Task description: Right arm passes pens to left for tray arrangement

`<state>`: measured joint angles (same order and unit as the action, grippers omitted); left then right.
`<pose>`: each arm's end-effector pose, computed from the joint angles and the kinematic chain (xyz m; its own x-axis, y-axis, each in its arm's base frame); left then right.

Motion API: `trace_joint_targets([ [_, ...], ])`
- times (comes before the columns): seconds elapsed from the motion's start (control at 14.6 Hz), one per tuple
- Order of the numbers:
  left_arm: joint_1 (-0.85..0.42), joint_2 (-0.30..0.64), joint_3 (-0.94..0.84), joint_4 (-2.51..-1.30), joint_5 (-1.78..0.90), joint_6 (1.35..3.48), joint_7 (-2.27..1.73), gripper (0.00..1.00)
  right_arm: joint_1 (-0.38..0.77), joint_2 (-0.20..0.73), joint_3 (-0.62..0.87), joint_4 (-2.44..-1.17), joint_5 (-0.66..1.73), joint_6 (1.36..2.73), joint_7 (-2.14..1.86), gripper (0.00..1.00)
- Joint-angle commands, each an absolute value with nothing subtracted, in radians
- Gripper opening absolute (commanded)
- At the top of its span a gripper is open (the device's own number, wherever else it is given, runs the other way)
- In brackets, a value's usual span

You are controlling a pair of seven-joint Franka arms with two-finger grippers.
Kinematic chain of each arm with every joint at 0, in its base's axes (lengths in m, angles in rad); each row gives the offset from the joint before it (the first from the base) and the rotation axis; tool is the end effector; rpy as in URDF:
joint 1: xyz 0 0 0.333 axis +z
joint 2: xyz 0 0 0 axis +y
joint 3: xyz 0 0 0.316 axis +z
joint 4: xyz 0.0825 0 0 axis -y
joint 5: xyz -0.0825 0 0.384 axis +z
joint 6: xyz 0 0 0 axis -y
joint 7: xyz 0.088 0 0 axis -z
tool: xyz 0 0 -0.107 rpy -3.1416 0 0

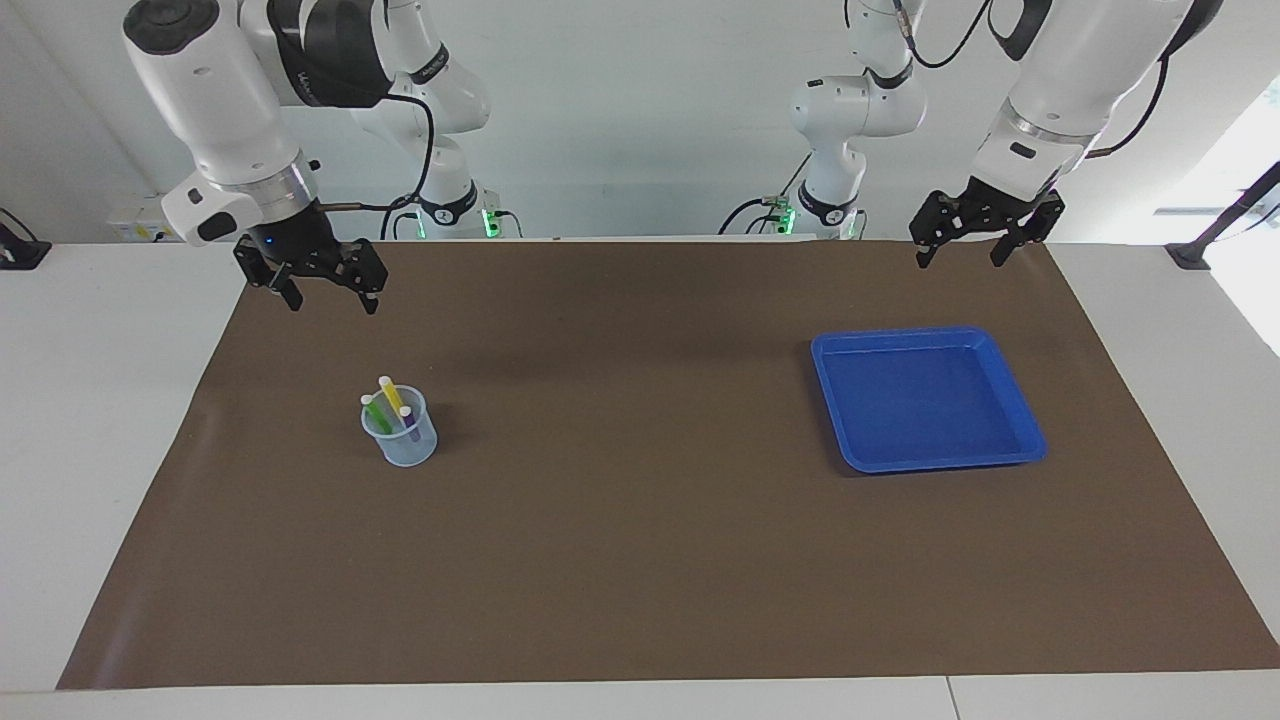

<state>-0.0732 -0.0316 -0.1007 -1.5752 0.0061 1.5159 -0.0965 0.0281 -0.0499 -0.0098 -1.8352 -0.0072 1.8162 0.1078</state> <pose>0.5310 -0.0935 0.6349 0.9967 -0.0768 -0.0268 -0.0771 -0.9969 -0.0119 0.5506 0.0094 0.5474 0.9957 -0.0876 0.0314 -0.0878 -0.9961 0.0032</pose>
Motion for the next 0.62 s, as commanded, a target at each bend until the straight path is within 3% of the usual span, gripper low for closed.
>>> trace_joint_targets([
  [0.0, -0.078, -0.063, -0.092, -1.606, -0.006, 1.511, -0.104, 1.00, 0.012, -0.110, -0.005, -1.995, -0.006, 1.931, 0.081, 1.00],
  [0.55, -0.078, -0.063, -0.092, -1.606, -0.006, 1.511, -0.104, 1.00, 0.012, -0.051, -0.005, -2.200, -0.008, 2.244, 0.083, 0.99],
])
